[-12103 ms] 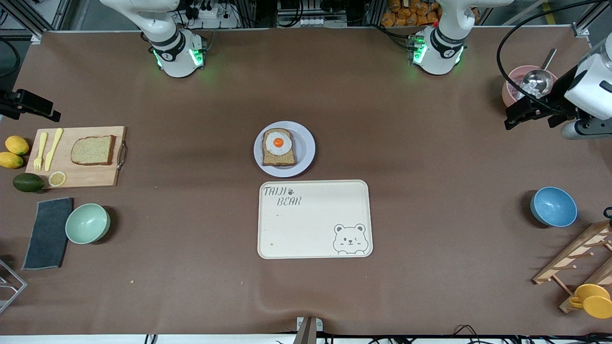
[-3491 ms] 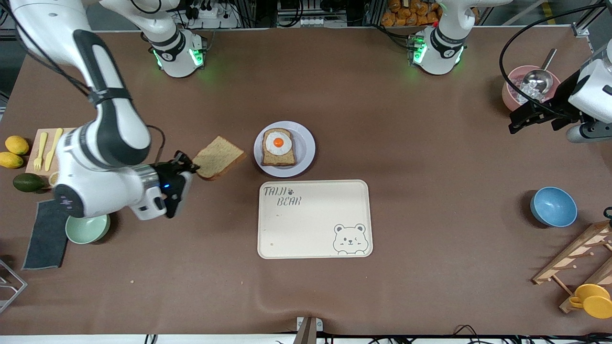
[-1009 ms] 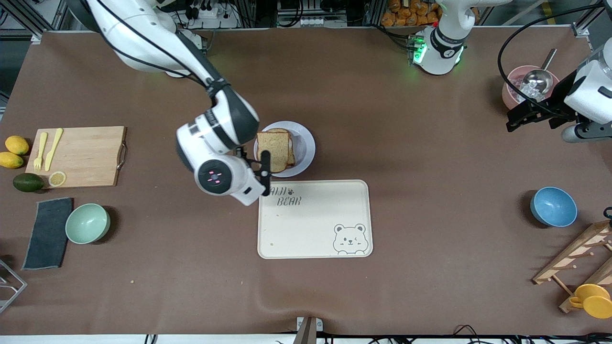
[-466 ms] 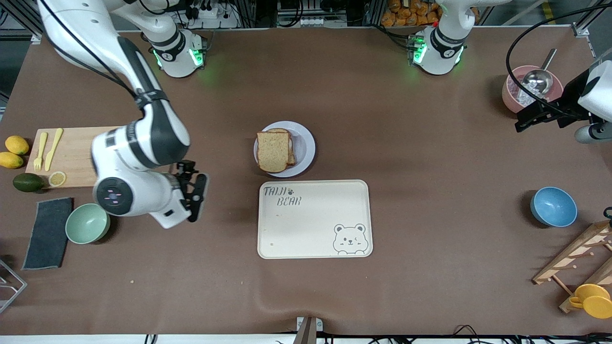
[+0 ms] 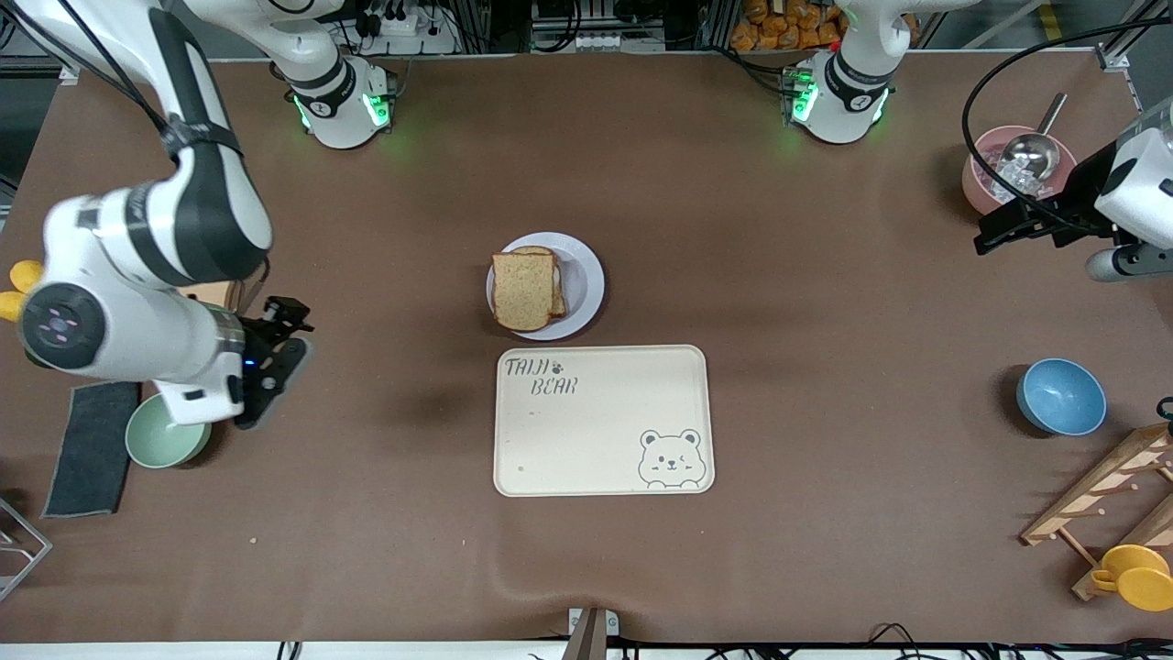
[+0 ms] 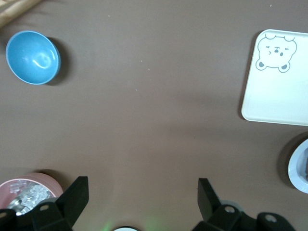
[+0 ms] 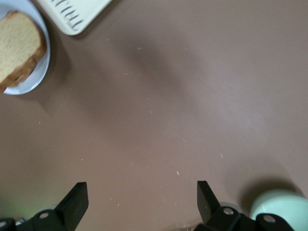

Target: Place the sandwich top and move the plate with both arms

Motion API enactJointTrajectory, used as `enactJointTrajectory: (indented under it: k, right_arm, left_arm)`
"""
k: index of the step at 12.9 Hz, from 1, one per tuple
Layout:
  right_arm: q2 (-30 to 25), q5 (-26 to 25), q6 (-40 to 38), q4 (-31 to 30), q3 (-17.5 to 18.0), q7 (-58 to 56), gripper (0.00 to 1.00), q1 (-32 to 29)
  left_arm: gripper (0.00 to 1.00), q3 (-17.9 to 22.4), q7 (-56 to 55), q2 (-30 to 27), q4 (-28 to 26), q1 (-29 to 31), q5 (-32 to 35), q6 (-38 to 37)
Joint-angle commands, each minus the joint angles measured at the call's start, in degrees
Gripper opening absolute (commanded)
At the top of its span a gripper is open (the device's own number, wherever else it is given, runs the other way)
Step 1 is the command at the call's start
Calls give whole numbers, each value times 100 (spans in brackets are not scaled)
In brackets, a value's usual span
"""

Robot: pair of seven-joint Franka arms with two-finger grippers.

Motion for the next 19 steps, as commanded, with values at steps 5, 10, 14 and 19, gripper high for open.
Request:
enactJointTrajectory:
  k: [5, 10, 14, 19]
  right_arm:
    - [-1612, -43, -305, -595, -101, 1664, 100, -856]
    - [-2043, 71, -736, -578, -629, 3097, 100, -795]
    - [-2395, 378, -1061, -595, -937, 3178, 100, -795]
    - [-2440, 195, -1220, -561, -885, 3723, 100, -760]
  left_arm:
    - [100, -11, 1, 211, -537, 106, -1135, 369]
    - [100, -379, -25, 158, -1952, 80, -2075, 1434]
    - [100, -958, 10, 193, -2858, 19, -2658, 2488]
    - [100, -1382, 1184, 824, -3132, 10, -3913, 3158]
